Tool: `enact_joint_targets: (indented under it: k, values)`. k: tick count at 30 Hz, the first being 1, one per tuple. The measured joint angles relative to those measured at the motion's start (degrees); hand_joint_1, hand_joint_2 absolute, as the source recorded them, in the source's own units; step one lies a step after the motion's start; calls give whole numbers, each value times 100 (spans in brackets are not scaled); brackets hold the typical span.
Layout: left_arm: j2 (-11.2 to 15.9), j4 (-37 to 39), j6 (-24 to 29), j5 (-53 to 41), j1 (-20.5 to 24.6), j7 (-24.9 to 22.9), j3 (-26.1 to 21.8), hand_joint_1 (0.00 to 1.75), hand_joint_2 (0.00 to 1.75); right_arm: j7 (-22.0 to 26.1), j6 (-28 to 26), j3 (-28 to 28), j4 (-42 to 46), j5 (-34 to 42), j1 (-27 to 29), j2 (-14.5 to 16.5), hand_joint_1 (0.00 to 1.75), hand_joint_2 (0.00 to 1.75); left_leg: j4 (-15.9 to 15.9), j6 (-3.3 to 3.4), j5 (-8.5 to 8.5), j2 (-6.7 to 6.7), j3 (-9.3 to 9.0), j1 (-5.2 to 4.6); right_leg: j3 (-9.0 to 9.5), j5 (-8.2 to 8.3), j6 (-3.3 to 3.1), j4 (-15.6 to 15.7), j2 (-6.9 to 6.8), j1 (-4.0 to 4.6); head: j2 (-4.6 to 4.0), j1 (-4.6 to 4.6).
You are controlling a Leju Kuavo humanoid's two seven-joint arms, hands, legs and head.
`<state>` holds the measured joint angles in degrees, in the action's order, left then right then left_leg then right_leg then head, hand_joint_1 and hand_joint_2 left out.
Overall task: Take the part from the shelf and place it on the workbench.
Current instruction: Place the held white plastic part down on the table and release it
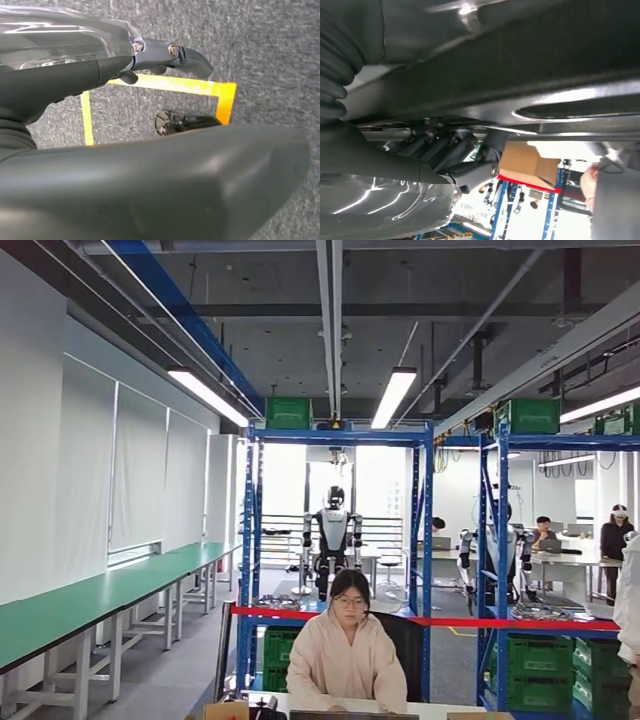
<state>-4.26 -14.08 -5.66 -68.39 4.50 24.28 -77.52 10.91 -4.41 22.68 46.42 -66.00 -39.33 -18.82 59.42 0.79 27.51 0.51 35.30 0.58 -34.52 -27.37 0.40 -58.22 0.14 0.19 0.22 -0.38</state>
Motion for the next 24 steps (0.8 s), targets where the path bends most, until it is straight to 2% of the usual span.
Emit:
enact_joint_targets:
  k: [2, 4, 6, 7, 8, 9, 10, 12, 13, 14, 15, 18, 19, 20, 22, 23, 24]
  values:
    - [0, 0, 16, -5, -3, 6, 2, 0, 175, 66, 36, 45, -32, 106, -20, 26, 0, 0, -29, 32, -17, 1, -11, 6, 4, -10, 49, 2, 2, -10, 1, 2]
    - [5, 0, 19, -4, 1, 61, 3, 0, 87, 136, 72, 90, -42, 248, -46, 30, 0, 0, -57, 80, -38, 0, -29, 36, -53, -154, 115, -170, 0, -25, 0, 2]
    - [12, 0, 10, 1, 6, 140, 5, 0, 0, 189, 114, 131, -42, 382, -61, 20, 0, 0, -68, 107, -43, -1, -38, 55, -320, -507, 181, -801, -2, -51, -1, 2]
    - [13, 0, 7, 2, 2, 163, 5, 0, 0, 215, 138, 149, -41, 442, -56, 16, 0, 0, -67, 112, -41, -1, -39, 58, -509, -683, 207, -1219, -3, -67, -2, 1]
    - [13, 0, 7, 3, -4, 171, 5, 0, 0, 242, 162, 168, -40, 494, -46, 13, 0, 0, -66, 113, -40, -1, -41, 62, -663, -784, 228, -1540, -3, -81, -2, 1]
    - [13, 0, 7, 4, -8, 170, 5, 0, 0, 267, 183, 188, -37, 537, -37, 9, 0, 0, -65, 111, -38, -1, -44, 67, -729, -774, 246, -1667, -3, -93, -2, 1]
    - [13, 0, 9, 5, -9, 158, 5, 0, 0, 295, 205, 209, -19, 602, -34, 1, 0, 0, -63, 106, -34, 0, -50, 74, -674, -644, 259, -1536, -4, -105, -2, 1]
    - [13, 0, 14, 7, -5, 134, 4, 0, 0, 348, 245, 253, 47, 746, -46, -27, 0, 0, -62, 81, -19, 4, -70, 87, -308, -231, 271, -745, -7, -125, -2, 1]
    - [14, 0, 16, 7, -3, 122, 4, 0, 0, 377, 266, 275, 86, 832, -62, -40, 0, 0, -60, 57, -11, 6, -76, 84, -121, -83, 262, -349, -5, -120, -2, 1]
    - [14, 0, 18, 7, -3, 118, 4, 0, 0, 408, 290, 295, 121, 913, -77, -54, 0, 0, -62, 28, -9, 7, -76, 78, -5, -10, 241, -99, -2, -112, -1, 2]
    - [14, 0, 19, 7, -5, 111, 4, 0, 0, 452, 323, 313, 158, 1008, -88, -71, 0, 0, -67, -2, -10, 8, -73, 72, 44, -2, 212, 17, 4, -99, -1, 2]
    - [14, 1, 17, 7, -9, 98, 3, 0, 0, 623, 471, 357, 304, 1366, -97, -147, 0, 0, -70, -92, 11, 6, -63, 70, 45, 12, 88, 54, 6, -96, -1, 3]
    - [14, 1, 14, 7, -7, 98, 4, 0, 0, 678, 530, 367, 365, 1510, -102, -178, 0, 0, 24, -111, 92, 3, -22, 68, 53, 29, 43, 77, 0, -105, -1, 3]
    - [14, 1, 11, 8, -5, 98, 4, 0, 0, 736, 601, 378, 434, 1676, -106, -218, 0, 0, 247, -122, 238, 1, 75, 65, 62, 43, 6, 100, -7, -113, -1, 3]
    - [16, 1, 3, 8, -8, 99, 5, 0, 0, 844, 762, 405, 575, 2036, -101, -335, 0, 0, 997, -125, 611, -3, 414, 59, 63, 45, -33, 104, -17, -95, -2, 3]
    - [17, 1, -4, 9, -14, 100, 5, 0, 0, 902, 854, 419, 651, 2240, -92, -421, 0, 0, 1353, -125, 738, -3, 580, 56, 64, 42, -39, 101, -20, -84, -2, 4]
    - [19, 0, -15, 10, -23, 104, 5, 0, 0, 962, 952, 430, 741, 2460, -83, -528, 0, 0, 1541, -121, 764, -3, 672, 52, 65, 38, -42, 96, -23, -75, -2, 4]
